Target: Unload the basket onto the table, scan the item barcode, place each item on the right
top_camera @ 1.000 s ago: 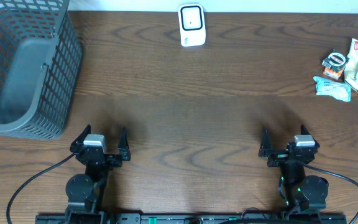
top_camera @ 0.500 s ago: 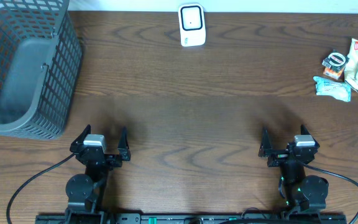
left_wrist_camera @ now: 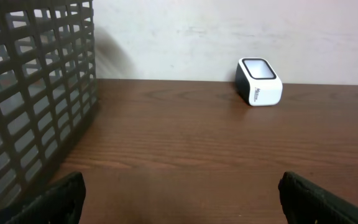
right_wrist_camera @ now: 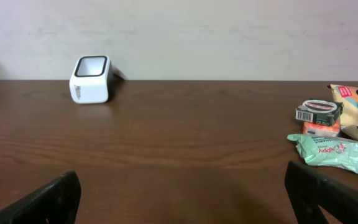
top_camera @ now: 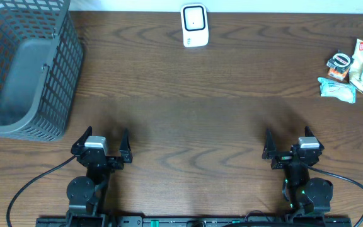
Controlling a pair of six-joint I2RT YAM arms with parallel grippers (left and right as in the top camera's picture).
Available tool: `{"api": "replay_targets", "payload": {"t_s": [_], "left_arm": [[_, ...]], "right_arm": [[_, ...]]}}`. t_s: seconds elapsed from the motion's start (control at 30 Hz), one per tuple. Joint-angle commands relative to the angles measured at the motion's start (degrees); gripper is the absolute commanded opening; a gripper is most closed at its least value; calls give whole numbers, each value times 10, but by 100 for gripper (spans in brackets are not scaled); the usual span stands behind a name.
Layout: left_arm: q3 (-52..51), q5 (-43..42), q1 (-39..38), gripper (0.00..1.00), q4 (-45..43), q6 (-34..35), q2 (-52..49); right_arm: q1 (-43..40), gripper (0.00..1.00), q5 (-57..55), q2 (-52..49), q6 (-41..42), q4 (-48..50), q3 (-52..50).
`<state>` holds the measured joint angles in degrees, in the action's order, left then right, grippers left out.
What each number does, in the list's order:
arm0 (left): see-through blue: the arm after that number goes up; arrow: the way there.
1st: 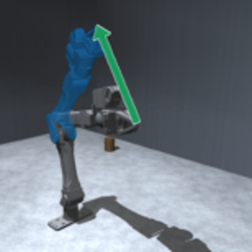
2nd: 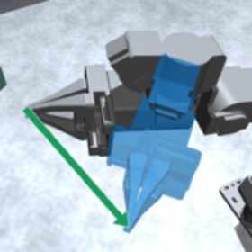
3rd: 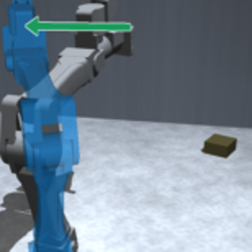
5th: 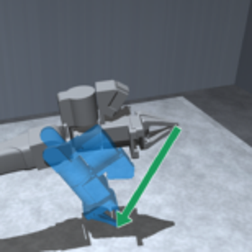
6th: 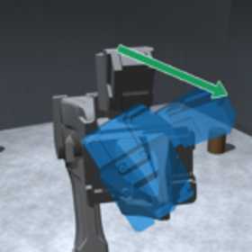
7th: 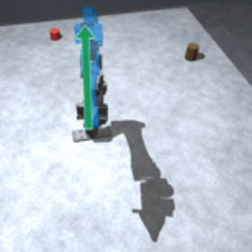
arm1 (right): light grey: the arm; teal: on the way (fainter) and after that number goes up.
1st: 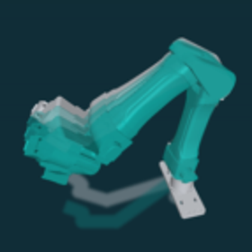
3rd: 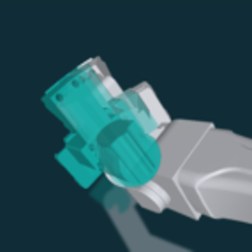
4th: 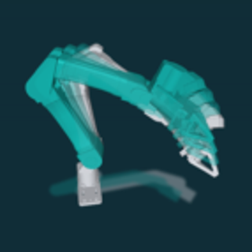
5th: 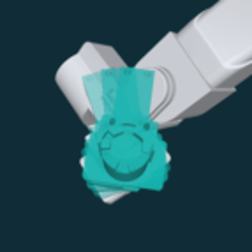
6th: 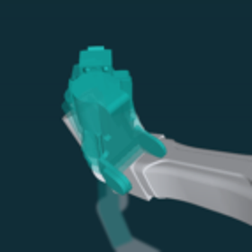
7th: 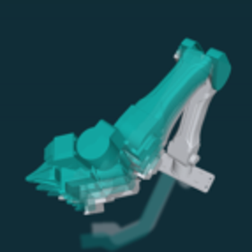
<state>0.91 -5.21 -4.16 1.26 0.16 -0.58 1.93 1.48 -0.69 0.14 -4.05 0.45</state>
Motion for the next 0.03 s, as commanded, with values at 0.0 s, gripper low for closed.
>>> {"api": "replay_targets", "payload": {"t_s": [0.0], "left_arm": [[-7, -8, 2, 98, 24, -3, 3]], "right_arm": [[-5, 99, -5, 4, -6, -2, -1]]}}
